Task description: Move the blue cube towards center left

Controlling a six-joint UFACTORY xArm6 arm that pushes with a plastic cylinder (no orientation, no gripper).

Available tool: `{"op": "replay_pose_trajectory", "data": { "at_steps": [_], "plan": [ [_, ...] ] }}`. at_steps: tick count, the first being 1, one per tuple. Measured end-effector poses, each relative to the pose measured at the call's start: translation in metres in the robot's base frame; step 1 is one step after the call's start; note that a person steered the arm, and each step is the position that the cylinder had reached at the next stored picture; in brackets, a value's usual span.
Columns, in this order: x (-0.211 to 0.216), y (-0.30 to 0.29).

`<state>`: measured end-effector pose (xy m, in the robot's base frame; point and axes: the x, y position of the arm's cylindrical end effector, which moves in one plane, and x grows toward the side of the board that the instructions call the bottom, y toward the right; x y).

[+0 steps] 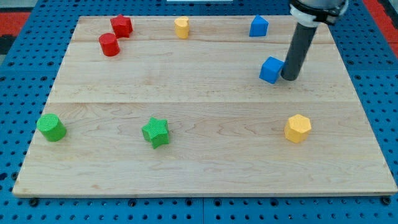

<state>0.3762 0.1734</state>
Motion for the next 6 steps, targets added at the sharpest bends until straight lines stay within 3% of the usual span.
{"op": "replay_pose_trajectory", "data": {
  "at_steps": [1, 2, 3, 4, 6],
  "plan": [
    [-0.014, 0.013],
    [-0.015, -0.067],
    [-0.017, -0.187],
    [-0.025, -0.256],
    [-0.050, -0.328]
  ]
}}
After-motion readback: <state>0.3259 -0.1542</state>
